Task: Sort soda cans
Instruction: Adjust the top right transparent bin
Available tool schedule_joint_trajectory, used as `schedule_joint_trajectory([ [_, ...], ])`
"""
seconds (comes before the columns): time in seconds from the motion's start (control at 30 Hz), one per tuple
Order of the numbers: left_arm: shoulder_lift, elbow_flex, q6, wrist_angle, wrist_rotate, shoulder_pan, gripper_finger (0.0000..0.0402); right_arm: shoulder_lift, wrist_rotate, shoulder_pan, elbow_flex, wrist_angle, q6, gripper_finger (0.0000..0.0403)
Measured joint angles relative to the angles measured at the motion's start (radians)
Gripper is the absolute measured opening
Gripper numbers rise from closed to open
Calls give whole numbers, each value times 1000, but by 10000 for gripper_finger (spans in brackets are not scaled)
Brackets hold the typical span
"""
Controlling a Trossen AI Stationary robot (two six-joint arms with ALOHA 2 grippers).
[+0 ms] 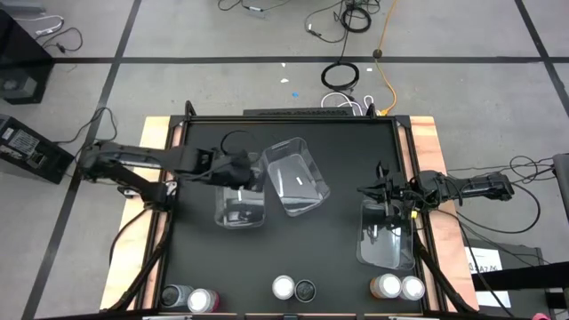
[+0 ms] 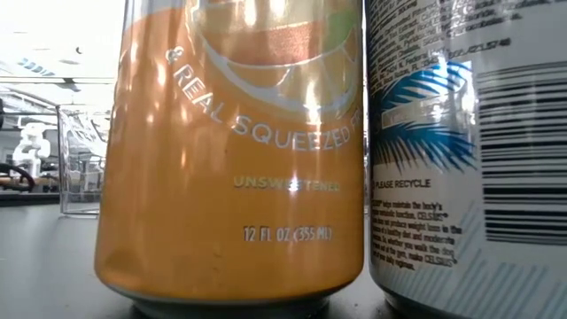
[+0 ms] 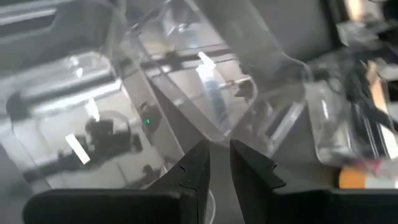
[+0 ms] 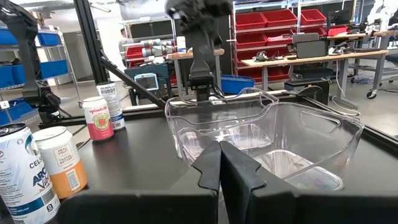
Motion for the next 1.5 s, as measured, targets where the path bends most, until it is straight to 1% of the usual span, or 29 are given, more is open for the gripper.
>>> schedule_joint_trajectory([
  [0.17, -23, 0, 58, 26, -63, -149, 73, 0, 0, 0, 0, 0, 0, 0],
  [0.3, -10, 0, 73, 47, -163, -276, 73, 0, 0, 0, 0, 1, 0, 0],
  [0.43, 12, 0, 73, 98, -250, -371, 73, 0, 0, 0, 0, 1, 0, 0],
  [0.5, 22, 0, 73, 111, -267, -406, 73, 0, 0, 0, 0, 1, 0, 0],
  [0.57, 33, 0, 73, 102, -266, -429, 73, 0, -1, 0, 0, 1, 7, 0],
  [0.63, 43, 0, 73, 94, -257, -442, 73, 0, -1, 0, 0, 2, 47, 0],
  [0.8, 67, 0, 82, 128, -245, -447, 73, 0, -14, 0, 4, -5, 85, 0],
  [0.9, 72, 0, 189, 155, -257, -443, 73, 17, -24, 3, 50, -16, 103, 0],
  [0.97, 72, 0, 258, 167, -279, -443, 73, 52, -19, 4, 116, -44, 100, 0],
  [1.07, 64, 0, 329, 166, -290, -433, 73, 164, 36, 4, 246, -151, 98, 0],
  [1.17, 54, 0, 435, 166, -284, -408, 73, 329, 61, 4, 383, -243, 77, 0],
  [1.27, 48, -24, 543, 168, -218, -362, 73, 526, 63, 4, 513, -296, 92, 0],
  [1.4, 20, -82, 673, 196, -119, -284, 73, 797, 130, 3, 700, -336, 204, 0],
  [1.5, -25, -144, 769, 227, -42, -237, 73, 991, 139, 3, 863, -404, 232, 0],
])
